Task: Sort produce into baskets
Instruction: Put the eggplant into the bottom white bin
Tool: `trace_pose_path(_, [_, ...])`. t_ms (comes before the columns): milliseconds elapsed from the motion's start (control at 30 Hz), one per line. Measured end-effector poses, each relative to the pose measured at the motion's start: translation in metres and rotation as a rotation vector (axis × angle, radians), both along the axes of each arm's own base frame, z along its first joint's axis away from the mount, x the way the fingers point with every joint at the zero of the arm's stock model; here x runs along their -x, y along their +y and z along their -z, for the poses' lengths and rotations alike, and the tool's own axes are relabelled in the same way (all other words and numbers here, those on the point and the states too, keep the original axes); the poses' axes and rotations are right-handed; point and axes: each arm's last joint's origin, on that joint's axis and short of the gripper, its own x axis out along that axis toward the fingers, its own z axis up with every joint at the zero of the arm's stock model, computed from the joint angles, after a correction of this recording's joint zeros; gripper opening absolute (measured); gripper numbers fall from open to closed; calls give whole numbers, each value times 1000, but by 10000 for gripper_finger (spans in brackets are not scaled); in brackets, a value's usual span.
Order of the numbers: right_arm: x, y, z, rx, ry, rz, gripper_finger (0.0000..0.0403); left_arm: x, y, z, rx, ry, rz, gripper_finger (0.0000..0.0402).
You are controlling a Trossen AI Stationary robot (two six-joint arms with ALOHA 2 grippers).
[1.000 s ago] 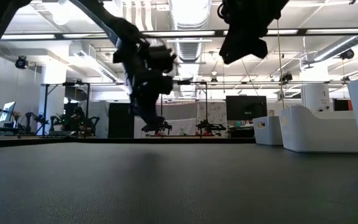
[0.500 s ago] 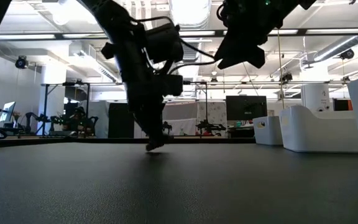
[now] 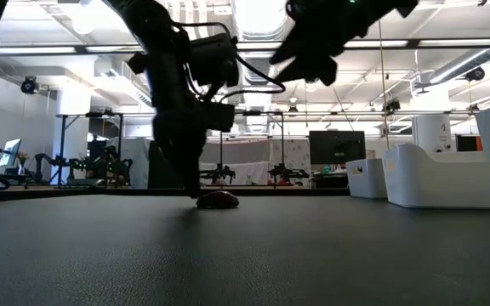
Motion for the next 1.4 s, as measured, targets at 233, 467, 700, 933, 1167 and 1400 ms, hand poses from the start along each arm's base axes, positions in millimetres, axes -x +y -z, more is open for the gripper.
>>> trace_pose_path(233, [-34,1,1,48,-21,-44,234,22,1,-27,-77,67,5,281])
trace_pose_path(467, [-74,0,1,227,2,-157,253,59,-5,-72,-107,47,-14,286])
trace_pose_path(700, [-105,-6,34,305,119,-221,257,105,-9,-92,-43,-83,-216,283])
trace_pose_path(933, [-117,-7,76,185,223,-287,244,126,-18,-60,87,-276,-425,283])
trace_pose_path(1167, [-124,-12,122,192,337,-286,229,132,-32,-25,243,-305,-555,283])
trace_pose_path(1400, [-126,-13,148,187,416,-267,188,130,-34,-5,296,-205,-632,283])
